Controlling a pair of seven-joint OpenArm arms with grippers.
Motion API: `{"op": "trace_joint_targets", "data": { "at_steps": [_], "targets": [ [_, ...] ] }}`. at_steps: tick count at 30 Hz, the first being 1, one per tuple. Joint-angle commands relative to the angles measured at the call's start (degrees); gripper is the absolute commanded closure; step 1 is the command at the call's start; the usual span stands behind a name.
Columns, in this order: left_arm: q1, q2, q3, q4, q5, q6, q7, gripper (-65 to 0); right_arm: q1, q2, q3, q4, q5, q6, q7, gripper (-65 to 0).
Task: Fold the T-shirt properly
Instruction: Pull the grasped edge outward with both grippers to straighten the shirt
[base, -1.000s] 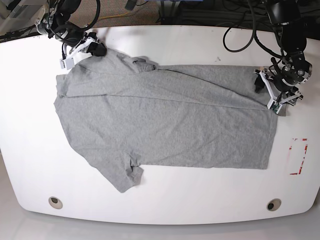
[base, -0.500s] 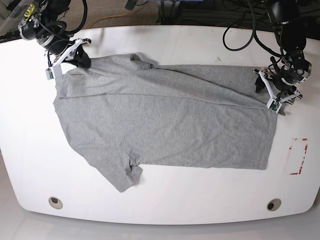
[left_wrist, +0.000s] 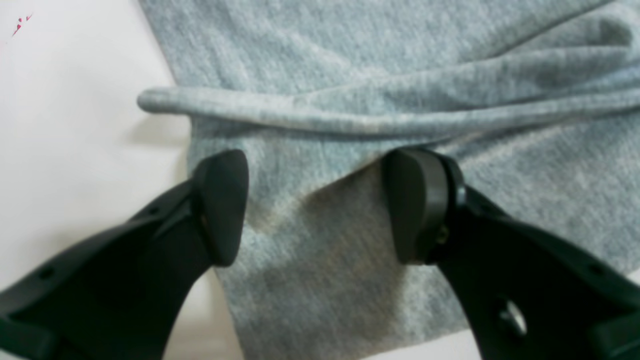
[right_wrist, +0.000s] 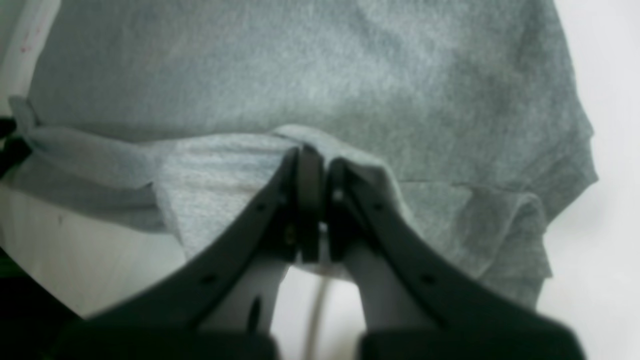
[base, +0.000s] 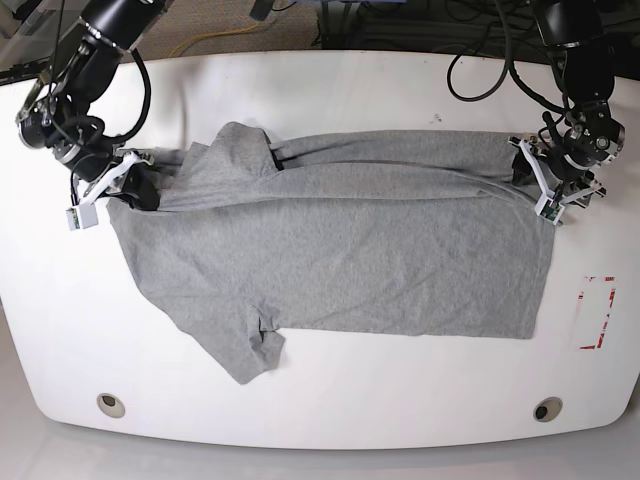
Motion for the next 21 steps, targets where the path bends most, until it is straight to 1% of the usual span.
{"op": "trace_joint_targets", "data": {
  "at_steps": [1, 3, 7, 9, 12, 15, 16, 19, 21],
  "targets": [
    [0.54, -0.63, -0.10, 0.14, 2.95, -0.10, 2.94, -40.4, 2.71, 2.34, -1.84, -2.78, 1.36, 0.30, 1.33, 0.0],
    [0.54, -0.63, -0.10, 0.14, 2.95, -0.10, 2.94, -40.4, 4.73, 3.57, -3.95, -5.60, 1.36, 0.30, 1.69, 0.0],
    [0.54, -0.63, -0.10, 0.14, 2.86, -0.10, 2.94, -40.4, 8.60, 4.36, -6.33, -10.78, 1.19, 0.30, 3.00, 0.0],
    [0.54, -0.63, -0.10, 0.14, 2.86, -0.10, 2.94, -40.4, 10.18, 4.71, -6.85, -13.07, 1.19, 0.30, 3.36, 0.0],
    [0.54, -0.63, -0.10, 0.14, 2.86, -0.10, 2.94, -40.4, 12.82, 6.38, -7.21, -17.38, 1.01, 0.30, 3.79, 0.0],
    [0.54, -0.63, -0.10, 0.14, 2.86, -0.10, 2.94, -40.4, 15.28, 7.35, -7.21, -21.60, -0.75, 0.30, 3.79, 0.0],
    [0.54, -0.63, -0.19, 0.14, 2.86, -0.10, 2.94, -40.4, 15.90, 7.87, -7.21, -22.83, -2.15, 0.30, 3.79, -3.0],
    [0.54, -0.63, -0.19, 0.22, 2.86, -0.10, 2.94, -40.3, 17.92, 8.40, -6.85, -25.47, -8.75, 0.30, 4.06, -19.7],
    [0.54, -0.63, -0.19, 0.22, 2.86, -0.10, 2.94, -40.3, 17.74, 8.67, -6.77, -25.55, -11.38, 0.30, 5.11, -28.9]
  ]
}}
